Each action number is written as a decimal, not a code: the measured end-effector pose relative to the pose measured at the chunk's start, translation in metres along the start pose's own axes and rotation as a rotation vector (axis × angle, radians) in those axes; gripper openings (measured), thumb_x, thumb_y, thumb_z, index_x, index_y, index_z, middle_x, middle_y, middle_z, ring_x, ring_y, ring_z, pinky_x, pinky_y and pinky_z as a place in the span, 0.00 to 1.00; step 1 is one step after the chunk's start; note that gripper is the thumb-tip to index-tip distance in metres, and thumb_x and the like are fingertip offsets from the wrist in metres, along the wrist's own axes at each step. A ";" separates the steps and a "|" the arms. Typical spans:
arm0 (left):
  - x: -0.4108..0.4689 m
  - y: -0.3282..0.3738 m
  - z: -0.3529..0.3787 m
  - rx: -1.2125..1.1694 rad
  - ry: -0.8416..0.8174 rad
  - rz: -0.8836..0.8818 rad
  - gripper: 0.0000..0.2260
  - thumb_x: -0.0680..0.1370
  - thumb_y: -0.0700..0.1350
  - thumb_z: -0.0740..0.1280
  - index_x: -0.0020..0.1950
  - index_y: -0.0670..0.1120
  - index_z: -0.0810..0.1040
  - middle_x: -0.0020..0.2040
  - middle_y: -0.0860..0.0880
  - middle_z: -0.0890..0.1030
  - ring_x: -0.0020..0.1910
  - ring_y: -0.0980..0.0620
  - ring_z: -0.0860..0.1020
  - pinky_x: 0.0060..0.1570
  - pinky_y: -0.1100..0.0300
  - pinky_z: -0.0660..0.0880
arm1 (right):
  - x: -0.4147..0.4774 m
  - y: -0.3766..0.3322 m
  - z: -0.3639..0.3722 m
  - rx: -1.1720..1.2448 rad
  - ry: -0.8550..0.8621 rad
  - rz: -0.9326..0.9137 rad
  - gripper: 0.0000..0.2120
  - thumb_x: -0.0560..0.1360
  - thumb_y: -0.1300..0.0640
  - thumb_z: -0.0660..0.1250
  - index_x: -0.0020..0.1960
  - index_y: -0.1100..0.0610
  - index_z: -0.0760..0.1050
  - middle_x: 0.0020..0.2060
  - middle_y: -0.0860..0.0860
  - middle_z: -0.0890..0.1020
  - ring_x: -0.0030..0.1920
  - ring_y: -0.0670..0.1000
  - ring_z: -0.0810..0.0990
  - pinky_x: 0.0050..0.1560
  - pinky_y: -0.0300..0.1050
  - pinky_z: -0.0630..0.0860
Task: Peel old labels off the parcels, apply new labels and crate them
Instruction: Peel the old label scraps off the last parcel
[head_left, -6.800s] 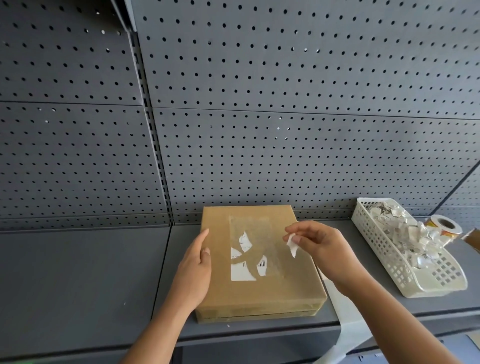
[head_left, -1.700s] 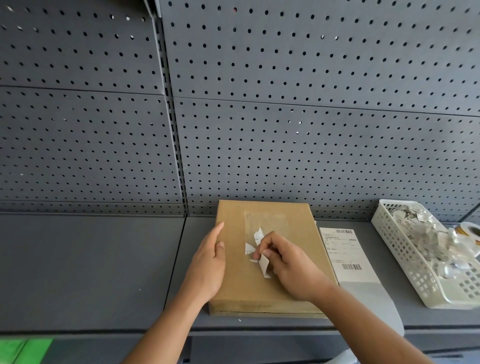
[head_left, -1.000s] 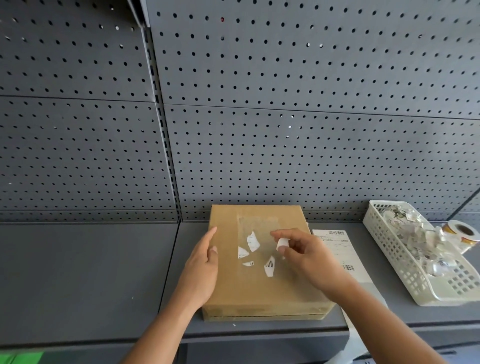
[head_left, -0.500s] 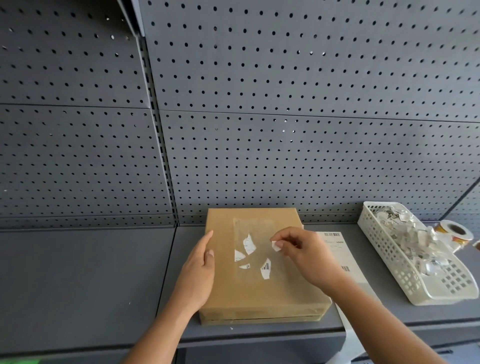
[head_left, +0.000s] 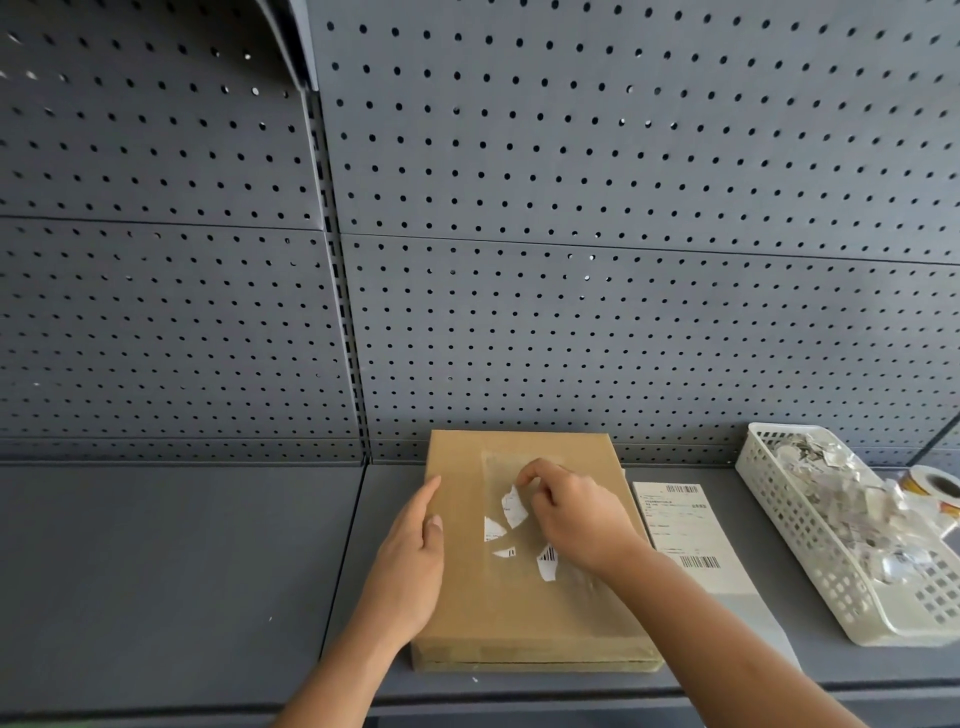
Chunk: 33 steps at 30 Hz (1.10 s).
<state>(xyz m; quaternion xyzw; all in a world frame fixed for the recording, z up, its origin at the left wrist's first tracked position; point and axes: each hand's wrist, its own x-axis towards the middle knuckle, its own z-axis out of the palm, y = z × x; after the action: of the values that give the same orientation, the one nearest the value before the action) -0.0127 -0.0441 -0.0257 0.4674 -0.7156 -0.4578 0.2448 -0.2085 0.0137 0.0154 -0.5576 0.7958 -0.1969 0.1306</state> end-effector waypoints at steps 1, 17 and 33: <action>0.000 0.000 0.000 -0.001 0.001 0.000 0.21 0.87 0.49 0.51 0.79 0.64 0.58 0.79 0.60 0.61 0.77 0.58 0.60 0.73 0.60 0.58 | 0.002 -0.001 0.001 -0.030 0.002 0.000 0.13 0.80 0.56 0.53 0.57 0.45 0.73 0.47 0.41 0.80 0.45 0.50 0.79 0.43 0.46 0.73; 0.003 -0.004 0.001 -0.011 0.011 0.001 0.21 0.87 0.49 0.52 0.79 0.64 0.59 0.78 0.62 0.61 0.76 0.60 0.62 0.69 0.64 0.58 | 0.011 0.004 0.011 -0.106 0.034 -0.001 0.12 0.82 0.55 0.51 0.52 0.44 0.72 0.48 0.41 0.80 0.45 0.51 0.79 0.45 0.48 0.75; 0.000 -0.002 0.000 -0.002 0.011 0.008 0.21 0.87 0.49 0.51 0.79 0.63 0.58 0.79 0.61 0.60 0.77 0.60 0.60 0.70 0.65 0.57 | 0.011 0.000 0.014 -0.137 0.025 0.017 0.12 0.82 0.55 0.51 0.53 0.45 0.73 0.51 0.40 0.80 0.46 0.51 0.79 0.46 0.48 0.76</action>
<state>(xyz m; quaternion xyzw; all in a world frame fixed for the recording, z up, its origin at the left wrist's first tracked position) -0.0120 -0.0449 -0.0274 0.4667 -0.7158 -0.4549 0.2508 -0.2062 0.0005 0.0032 -0.5561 0.8135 -0.1480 0.0840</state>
